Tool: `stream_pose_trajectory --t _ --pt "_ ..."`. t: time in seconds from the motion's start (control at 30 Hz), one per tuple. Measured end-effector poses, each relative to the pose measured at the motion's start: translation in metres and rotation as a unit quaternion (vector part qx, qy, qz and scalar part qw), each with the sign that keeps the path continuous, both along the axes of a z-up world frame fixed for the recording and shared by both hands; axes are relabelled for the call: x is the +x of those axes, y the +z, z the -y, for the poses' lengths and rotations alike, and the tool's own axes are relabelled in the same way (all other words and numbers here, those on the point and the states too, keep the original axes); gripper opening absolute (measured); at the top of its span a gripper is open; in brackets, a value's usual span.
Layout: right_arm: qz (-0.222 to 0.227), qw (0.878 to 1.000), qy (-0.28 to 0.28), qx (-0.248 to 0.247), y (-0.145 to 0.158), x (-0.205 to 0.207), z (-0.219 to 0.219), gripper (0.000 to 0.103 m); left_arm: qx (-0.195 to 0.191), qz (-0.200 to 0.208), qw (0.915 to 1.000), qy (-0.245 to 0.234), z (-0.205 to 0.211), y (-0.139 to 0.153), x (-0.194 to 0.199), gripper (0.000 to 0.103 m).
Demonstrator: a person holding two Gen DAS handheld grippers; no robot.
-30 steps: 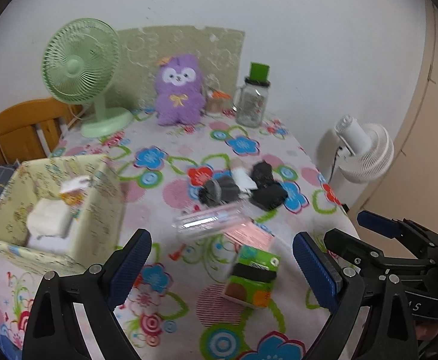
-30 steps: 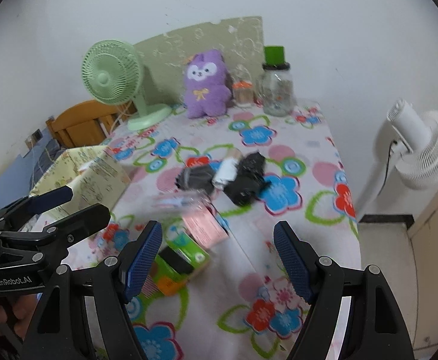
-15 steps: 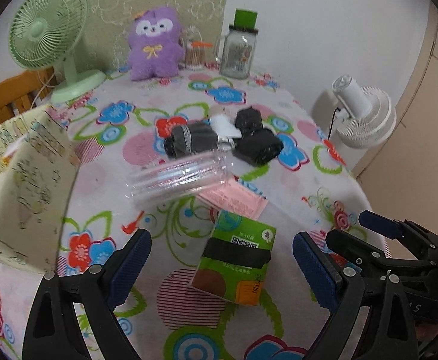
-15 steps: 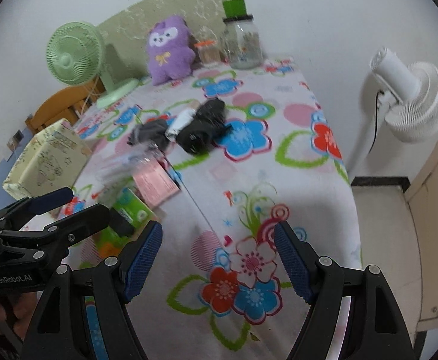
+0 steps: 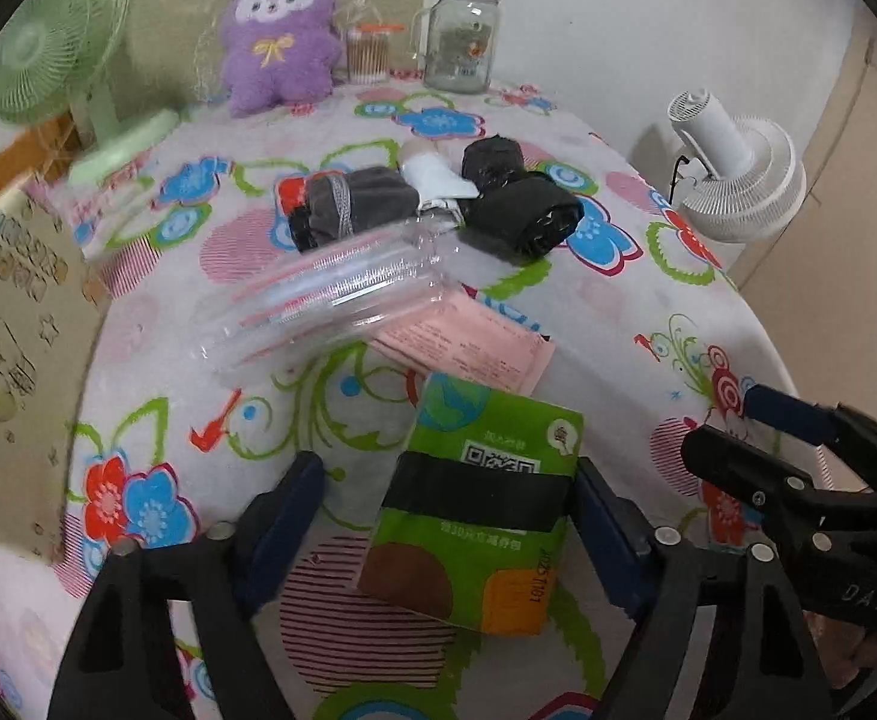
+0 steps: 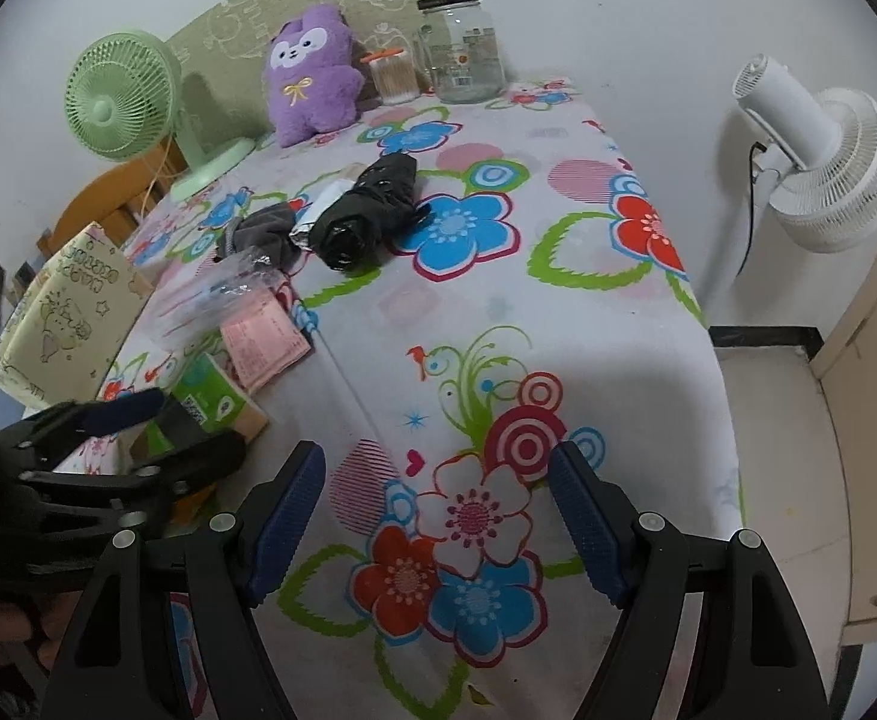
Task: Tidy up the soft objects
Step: 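Move both tools back over the table toward the remaining items, then grasp the green-and-black box with the left tool while the right grasps the black rolled bag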
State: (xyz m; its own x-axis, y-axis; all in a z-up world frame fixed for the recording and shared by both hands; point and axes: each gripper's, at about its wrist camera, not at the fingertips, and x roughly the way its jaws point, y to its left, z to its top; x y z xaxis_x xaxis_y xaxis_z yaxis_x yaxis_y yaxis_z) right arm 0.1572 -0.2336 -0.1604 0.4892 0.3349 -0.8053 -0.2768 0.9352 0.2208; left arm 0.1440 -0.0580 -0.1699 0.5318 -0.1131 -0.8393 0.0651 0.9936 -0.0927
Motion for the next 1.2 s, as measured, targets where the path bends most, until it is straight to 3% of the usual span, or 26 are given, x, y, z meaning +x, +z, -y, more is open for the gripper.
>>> stream_pose_trajectory --t 0.07,0.17,0.77,1.2 --pt "0.001 1.000 0.004 -0.005 0.000 0.000 -0.003 0.079 0.007 0.006 0.9999 -0.007 0.002 0.001 -0.003 0.056" --pt "0.002 1.000 0.012 -0.006 0.000 0.000 -0.008 0.079 0.004 0.008 0.9999 -0.008 -0.001 0.002 -0.004 0.054" --pt "0.029 0.998 0.048 -0.010 0.025 0.047 -0.053 0.079 -0.011 0.028 0.9991 0.028 -0.033 0.022 -0.008 0.054" --pt "0.009 0.997 0.052 -0.048 -0.003 0.092 -0.084 0.079 -0.010 0.026 0.9981 0.055 -0.055 0.020 0.002 0.054"
